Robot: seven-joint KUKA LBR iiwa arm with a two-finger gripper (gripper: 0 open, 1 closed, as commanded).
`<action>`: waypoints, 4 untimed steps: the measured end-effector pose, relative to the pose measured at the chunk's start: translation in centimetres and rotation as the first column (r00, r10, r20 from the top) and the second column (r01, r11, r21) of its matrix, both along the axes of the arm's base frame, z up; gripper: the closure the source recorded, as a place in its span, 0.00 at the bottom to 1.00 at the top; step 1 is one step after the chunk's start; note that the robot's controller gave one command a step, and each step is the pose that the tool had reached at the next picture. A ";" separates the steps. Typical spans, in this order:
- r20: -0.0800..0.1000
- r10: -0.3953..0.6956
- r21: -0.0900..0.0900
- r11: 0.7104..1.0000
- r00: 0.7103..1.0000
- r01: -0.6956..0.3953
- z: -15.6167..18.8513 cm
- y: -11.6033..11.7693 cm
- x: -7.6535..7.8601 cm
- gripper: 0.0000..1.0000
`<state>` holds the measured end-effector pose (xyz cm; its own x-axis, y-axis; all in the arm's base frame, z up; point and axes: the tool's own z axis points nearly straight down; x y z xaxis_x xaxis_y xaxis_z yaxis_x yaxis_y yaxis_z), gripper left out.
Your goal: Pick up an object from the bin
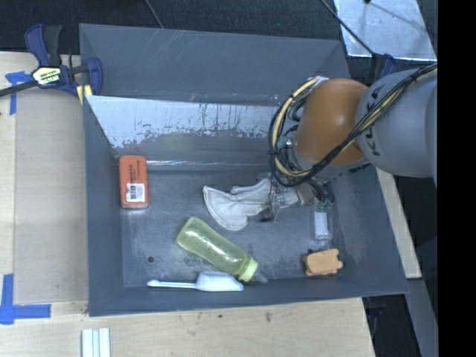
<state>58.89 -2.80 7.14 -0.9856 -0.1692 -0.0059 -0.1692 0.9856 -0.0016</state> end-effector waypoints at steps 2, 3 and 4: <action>-0.004 0.000 0.000 1.000 1.000 0.000 1.2 0.0 -0.1 1.00; -0.001 0.001 0.000 1.000 1.000 -0.001 1.8 0.0 0.0 1.00; -0.002 0.001 0.000 1.000 1.000 -0.001 2.3 0.0 0.0 1.00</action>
Offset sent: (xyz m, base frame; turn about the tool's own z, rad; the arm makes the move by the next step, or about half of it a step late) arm 0.0001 0.0000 0.0114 0.0000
